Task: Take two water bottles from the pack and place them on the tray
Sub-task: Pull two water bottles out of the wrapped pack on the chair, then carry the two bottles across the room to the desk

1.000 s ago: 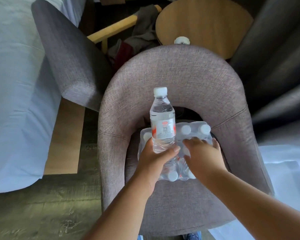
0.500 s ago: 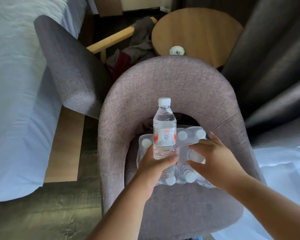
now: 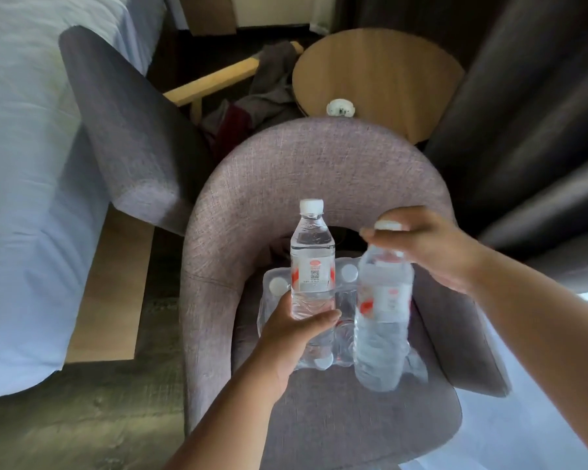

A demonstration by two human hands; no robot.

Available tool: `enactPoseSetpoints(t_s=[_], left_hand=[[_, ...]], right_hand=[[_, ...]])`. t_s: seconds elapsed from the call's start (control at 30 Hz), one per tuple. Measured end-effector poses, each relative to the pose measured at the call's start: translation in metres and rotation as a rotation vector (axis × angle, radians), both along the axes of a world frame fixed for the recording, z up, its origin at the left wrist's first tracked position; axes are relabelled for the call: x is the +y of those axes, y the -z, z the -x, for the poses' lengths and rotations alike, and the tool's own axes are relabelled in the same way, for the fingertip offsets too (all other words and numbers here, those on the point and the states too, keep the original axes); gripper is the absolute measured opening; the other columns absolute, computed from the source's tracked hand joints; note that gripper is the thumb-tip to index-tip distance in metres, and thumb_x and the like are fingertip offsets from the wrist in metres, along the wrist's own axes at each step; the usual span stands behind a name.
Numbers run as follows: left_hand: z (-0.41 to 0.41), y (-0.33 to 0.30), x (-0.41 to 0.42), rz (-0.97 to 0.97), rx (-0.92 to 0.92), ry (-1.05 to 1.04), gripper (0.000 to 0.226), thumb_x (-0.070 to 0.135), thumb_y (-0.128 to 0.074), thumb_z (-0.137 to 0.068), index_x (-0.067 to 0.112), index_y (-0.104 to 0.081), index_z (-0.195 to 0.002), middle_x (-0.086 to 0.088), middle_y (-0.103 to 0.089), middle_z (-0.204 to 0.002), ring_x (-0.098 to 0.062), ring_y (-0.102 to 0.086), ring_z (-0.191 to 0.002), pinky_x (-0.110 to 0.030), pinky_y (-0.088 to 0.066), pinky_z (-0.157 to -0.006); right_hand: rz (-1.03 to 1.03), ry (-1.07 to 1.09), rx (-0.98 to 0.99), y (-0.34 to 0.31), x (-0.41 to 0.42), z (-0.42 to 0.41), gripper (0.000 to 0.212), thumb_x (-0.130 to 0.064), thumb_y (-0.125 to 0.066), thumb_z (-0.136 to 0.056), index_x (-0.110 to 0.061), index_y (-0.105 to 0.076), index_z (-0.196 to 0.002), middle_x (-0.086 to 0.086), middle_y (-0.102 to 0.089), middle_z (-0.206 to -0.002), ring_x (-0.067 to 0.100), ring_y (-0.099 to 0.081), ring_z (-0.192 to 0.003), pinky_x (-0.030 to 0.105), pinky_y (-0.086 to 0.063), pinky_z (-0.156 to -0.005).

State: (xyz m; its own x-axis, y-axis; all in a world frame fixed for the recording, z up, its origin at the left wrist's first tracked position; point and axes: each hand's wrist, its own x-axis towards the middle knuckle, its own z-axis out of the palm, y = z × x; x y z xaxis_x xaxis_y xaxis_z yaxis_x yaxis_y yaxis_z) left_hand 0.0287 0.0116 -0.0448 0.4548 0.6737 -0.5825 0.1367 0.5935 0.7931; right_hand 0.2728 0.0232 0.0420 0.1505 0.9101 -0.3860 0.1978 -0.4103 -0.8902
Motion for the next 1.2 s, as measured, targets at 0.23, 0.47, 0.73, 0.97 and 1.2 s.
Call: enactPoseSetpoints(t_s=[0.23, 0.47, 0.73, 0.97, 1.2], left_hand=[[0.0, 0.005, -0.005, -0.021, -0.016, 0.002, 0.05, 0.034, -0.091, -0.071, 0.051, -0.069, -0.113, 0.013, -0.082, -0.112, -0.002, -0.077, -0.101, -0.03, -0.054, -0.086], [0.002, 0.007, -0.006, -0.018, -0.035, 0.011, 0.056, 0.032, -0.089, -0.074, 0.046, -0.065, -0.122, 0.015, -0.081, -0.116, 0.0, -0.076, -0.104, -0.025, -0.052, -0.084], [-0.001, 0.009, -0.007, -0.025, -0.031, 0.037, 0.049, 0.021, -0.088, -0.084, 0.041, -0.064, -0.123, 0.019, -0.081, -0.112, 0.005, -0.076, -0.098, -0.011, -0.053, -0.073], [-0.001, 0.008, -0.008, -0.057, -0.038, 0.018, 0.042, 0.028, -0.088, -0.08, 0.053, -0.071, -0.11, 0.015, -0.082, -0.11, 0.001, -0.077, -0.097, -0.006, -0.058, -0.068], [-0.003, -0.009, -0.005, 0.034, -0.022, 0.025, 0.047, 0.045, -0.091, -0.074, 0.051, -0.066, -0.114, 0.026, -0.081, -0.106, 0.007, -0.075, -0.096, -0.023, -0.047, -0.079]], right_hand=[[0.099, 0.186, -0.183, 0.07, 0.054, 0.009, 0.042, -0.051, -0.075, -0.09, -0.01, -0.079, -0.097, 0.01, -0.079, -0.091, 0.029, -0.075, -0.085, 0.043, -0.06, -0.078], [0.076, 0.177, -0.297, 0.057, 0.06, 0.013, 0.067, -0.06, -0.065, -0.094, 0.007, -0.067, -0.096, 0.017, -0.064, -0.076, 0.022, -0.057, -0.068, 0.034, -0.044, -0.066], [0.034, 0.465, -0.511, 0.044, -0.066, 0.075, 0.029, -0.041, -0.075, -0.088, -0.022, -0.06, -0.104, 0.0, -0.067, -0.103, 0.013, -0.064, -0.085, 0.02, -0.043, -0.065], [0.292, 0.259, -0.023, 0.06, -0.075, 0.081, 0.026, -0.043, -0.073, -0.095, -0.019, -0.078, -0.104, 0.004, -0.085, -0.096, 0.024, -0.08, -0.092, 0.047, -0.064, -0.087], [0.259, 0.201, 0.322, 0.054, -0.073, 0.067, 0.032, -0.022, -0.076, -0.096, -0.006, -0.074, -0.123, 0.013, -0.082, -0.118, 0.029, -0.076, -0.115, 0.048, -0.053, -0.106]])
